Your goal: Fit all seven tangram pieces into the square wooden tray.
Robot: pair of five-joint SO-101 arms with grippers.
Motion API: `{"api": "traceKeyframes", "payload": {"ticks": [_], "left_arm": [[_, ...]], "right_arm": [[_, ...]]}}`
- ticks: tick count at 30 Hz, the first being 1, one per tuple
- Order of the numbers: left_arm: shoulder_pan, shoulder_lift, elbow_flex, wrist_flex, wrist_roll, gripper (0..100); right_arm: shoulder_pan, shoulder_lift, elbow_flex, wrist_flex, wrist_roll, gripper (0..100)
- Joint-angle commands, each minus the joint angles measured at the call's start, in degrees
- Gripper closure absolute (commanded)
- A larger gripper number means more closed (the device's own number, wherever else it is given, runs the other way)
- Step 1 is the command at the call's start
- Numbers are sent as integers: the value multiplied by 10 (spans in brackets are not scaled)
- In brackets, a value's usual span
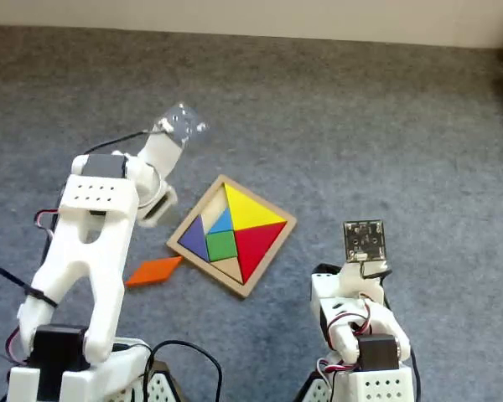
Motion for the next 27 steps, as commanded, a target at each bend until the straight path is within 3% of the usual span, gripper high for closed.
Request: {"api": "traceKeyframes", "payload": {"ticks": [1, 5, 10, 14, 20, 24, 27], "left_arm": [[-17, -24, -3, 71, -30, 678], [-51, -23, -1, 71, -45, 674], [-58, -24, 73, 70, -153, 677], [-58, -24, 150, -2, -193, 677], [-56, -28, 252, -175, -203, 677], [-55, -24, 252, -175, -204, 685], [-47, -23, 255, -175, -204, 752]], "right_arm": [[7, -6, 67, 1, -2, 993], [7, -6, 67, 1, -2, 993], [7, -6, 67, 1, -2, 993], [7, -6, 67, 1, -2, 993], [7, -6, 67, 1, -2, 993], [7, -6, 67, 1, -2, 993], [7, -6, 67, 1, -2, 993]]}}
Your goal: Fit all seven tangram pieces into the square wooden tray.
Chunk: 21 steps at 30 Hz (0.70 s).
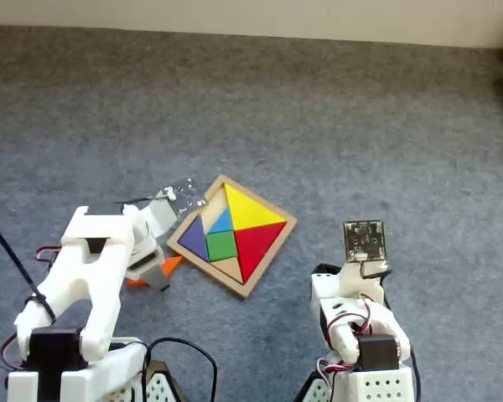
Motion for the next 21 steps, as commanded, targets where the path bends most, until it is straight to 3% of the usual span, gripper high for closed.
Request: {"api": "traceKeyframes", "payload": {"ticks": [1, 13, 16, 21], "left_arm": [[10, -21, 4, -9, -9, 777], [22, -26, 22, -4, -4, 995], [25, -26, 5, 54, 2, 991], [22, -26, -91, 185, 76, 991]], "right_arm": [[7, -6, 67, 1, -2, 993], [19, -6, 67, 0, -2, 993], [26, -6, 67, 0, -2, 993], [26, -6, 67, 0, -2, 993]]}}
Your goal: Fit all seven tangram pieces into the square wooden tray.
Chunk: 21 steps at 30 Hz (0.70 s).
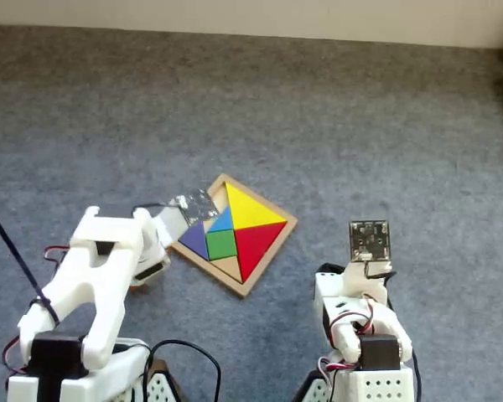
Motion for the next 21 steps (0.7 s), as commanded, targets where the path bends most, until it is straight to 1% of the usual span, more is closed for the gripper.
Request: {"api": "traceKeyframes", "payload": {"ticks": [1, 3, 5, 11, 14, 17, 21], "left_arm": [[-1, -11, -105, 120, 55, 992], [0, -11, -141, 162, 69, 993], [2, -11, -170, 185, 91, 993], [7, -11, -222, 190, 164, 992], [36, -10, -245, 189, 203, 992], [71, -9, -271, 189, 263, 990], [111, -7, -308, 180, 321, 989]], "right_arm": [[7, -6, 67, 0, -2, 993], [7, -6, 67, 0, -2, 993], [7, -6, 67, 0, -2, 993], [7, -6, 67, 0, -2, 993], [7, -6, 67, 0, -2, 993], [7, -6, 67, 0, -2, 993], [7, -6, 67, 0, -2, 993]]}}
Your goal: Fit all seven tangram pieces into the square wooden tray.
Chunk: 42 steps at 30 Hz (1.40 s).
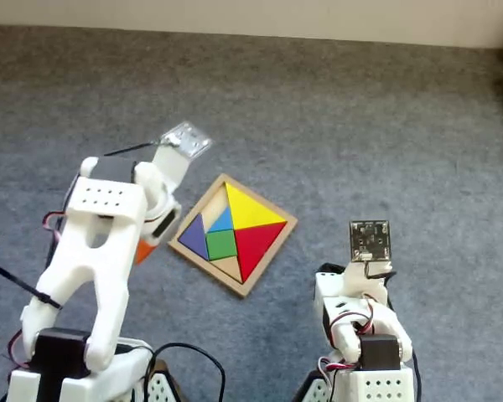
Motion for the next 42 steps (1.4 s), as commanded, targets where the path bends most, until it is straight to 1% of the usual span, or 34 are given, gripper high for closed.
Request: {"api": "traceKeyframes", "payload": {"ticks": [1, 10, 14, 18, 24, 34, 38, 42], "left_arm": [[52, -7, -63, -14, 68, 990], [106, 2, -66, -115, 131, 993], [110, 73, -69, -196, 171, 993], [110, 154, -73, -261, 175, 993], [116, 211, -119, -255, 178, 993], [152, 238, -120, -266, 178, 993], [140, 239, -117, -286, 213, 990], [131, 239, -117, -286, 215, 989]], "right_arm": [[7, -6, 67, 0, -2, 993], [7, -6, 67, 0, -2, 993], [7, -6, 67, 0, -2, 993], [7, -6, 67, 0, -2, 993], [7, -6, 67, 1, -2, 993], [7, -6, 67, 4, -2, 993], [7, -6, 68, 4, -2, 993], [5, -6, 68, 5, -2, 993]]}}
